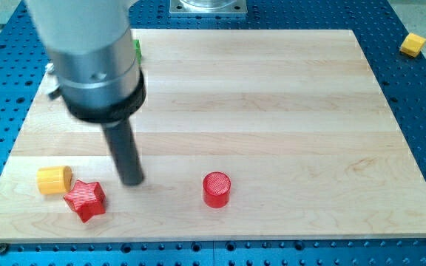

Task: Slide the red star to the bottom right of the yellow heart

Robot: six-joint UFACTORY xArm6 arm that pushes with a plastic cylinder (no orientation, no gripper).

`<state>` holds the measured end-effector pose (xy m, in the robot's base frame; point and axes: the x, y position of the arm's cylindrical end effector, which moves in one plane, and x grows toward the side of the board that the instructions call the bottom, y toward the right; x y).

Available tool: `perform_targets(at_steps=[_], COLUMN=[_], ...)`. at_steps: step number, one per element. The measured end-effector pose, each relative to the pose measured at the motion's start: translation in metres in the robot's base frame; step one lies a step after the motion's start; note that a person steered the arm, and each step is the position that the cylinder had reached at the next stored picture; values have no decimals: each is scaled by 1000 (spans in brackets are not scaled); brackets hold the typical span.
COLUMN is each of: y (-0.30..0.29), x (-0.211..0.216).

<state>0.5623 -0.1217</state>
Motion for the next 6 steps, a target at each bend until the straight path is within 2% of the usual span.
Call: perform_targets(at_steps=[1,2,3,4,5,6], y=[2,-45,-67,-5,0,88], x=[53,56,43,27,-44,-96])
